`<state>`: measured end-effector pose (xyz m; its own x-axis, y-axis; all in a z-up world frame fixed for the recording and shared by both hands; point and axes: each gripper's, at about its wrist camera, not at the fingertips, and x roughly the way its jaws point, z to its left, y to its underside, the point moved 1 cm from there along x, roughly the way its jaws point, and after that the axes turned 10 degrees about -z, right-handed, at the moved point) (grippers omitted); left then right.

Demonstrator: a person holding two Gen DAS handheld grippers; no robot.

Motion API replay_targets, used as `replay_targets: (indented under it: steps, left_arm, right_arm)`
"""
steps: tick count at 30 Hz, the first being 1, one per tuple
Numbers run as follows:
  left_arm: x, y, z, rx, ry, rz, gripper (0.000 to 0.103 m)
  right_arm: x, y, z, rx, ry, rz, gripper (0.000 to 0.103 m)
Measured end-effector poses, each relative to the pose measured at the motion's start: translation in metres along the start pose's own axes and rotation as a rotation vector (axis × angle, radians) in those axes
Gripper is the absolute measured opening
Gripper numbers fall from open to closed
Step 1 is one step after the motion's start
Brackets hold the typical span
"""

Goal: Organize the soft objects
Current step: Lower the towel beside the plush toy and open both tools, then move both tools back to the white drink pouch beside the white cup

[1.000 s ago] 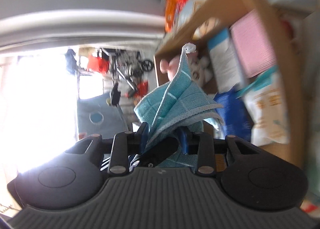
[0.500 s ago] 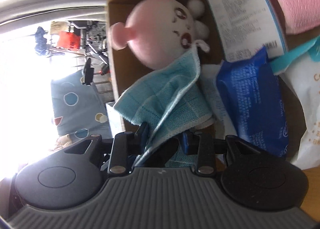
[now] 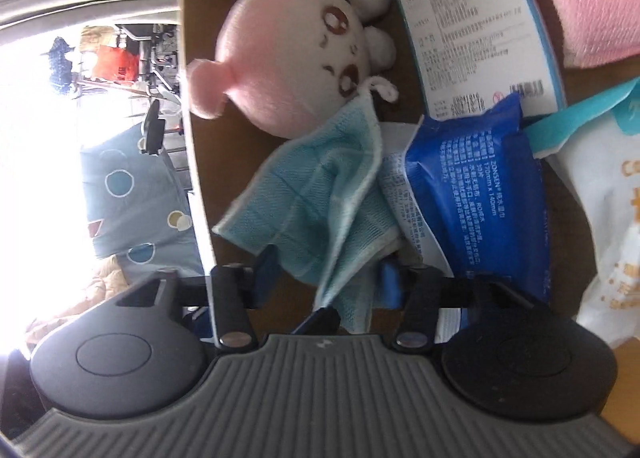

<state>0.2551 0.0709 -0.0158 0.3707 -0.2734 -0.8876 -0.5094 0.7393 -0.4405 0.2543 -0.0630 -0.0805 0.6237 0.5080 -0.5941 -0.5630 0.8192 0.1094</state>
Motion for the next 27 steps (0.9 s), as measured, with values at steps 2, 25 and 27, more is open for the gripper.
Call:
replay_targets:
  steps: [2, 25, 27]
  left_arm:
    - [-0.005, -0.001, -0.001, -0.007, 0.006, -0.01, 0.057]
    - [-0.043, -0.032, -0.08, -0.026, 0.135, -0.166, 0.076]
    - [-0.046, -0.038, -0.096, -0.006, 0.151, -0.172, 0.076]
  right_arm:
    - [-0.01, 0.0, 0.003, -0.007, -0.016, -0.017, 0.06]
    - [-0.243, 0.012, -0.05, -0.034, -0.279, -0.491, 0.076]
    - [-0.269, 0.02, -0.071, 0.002, -0.256, -0.54, 0.076]
